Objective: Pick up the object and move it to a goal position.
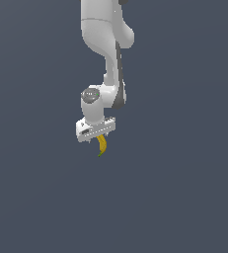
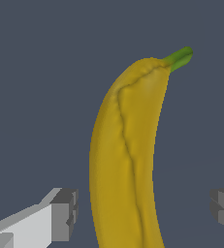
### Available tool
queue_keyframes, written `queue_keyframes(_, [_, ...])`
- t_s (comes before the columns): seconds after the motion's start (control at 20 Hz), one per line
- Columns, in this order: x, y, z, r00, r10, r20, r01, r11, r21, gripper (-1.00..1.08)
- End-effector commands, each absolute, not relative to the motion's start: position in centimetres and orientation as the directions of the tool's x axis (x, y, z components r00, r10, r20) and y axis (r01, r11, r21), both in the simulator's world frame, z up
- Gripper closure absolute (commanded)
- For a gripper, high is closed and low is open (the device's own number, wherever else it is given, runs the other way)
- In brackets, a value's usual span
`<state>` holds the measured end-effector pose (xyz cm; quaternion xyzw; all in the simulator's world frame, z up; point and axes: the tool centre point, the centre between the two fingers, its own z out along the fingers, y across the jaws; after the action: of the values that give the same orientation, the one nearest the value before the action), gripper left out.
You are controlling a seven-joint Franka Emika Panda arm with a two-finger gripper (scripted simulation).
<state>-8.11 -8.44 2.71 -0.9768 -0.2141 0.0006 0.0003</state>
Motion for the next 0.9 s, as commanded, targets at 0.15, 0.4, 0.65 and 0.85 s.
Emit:
queue_keyframes(0.15, [-8.02, -8.45, 1.87, 0.908, 0.419, 0.000, 0.419, -0.908, 0.000, -0.92])
queue_keyframes(0.4, [-8.02, -8.45, 1.87, 0.908, 0.419, 0.000, 0.419, -0.908, 0.000, 1.08])
queue_keyframes(0.65, [-8.02, -8.45, 1.87, 0.908, 0.419, 0.000, 0.419, -0.908, 0.000, 1.08])
queue_keyframes(0.85, [-8.01, -7.99, 1.93, 0.907, 0.421, 0.000, 0.421, -0.907, 0.000, 1.08])
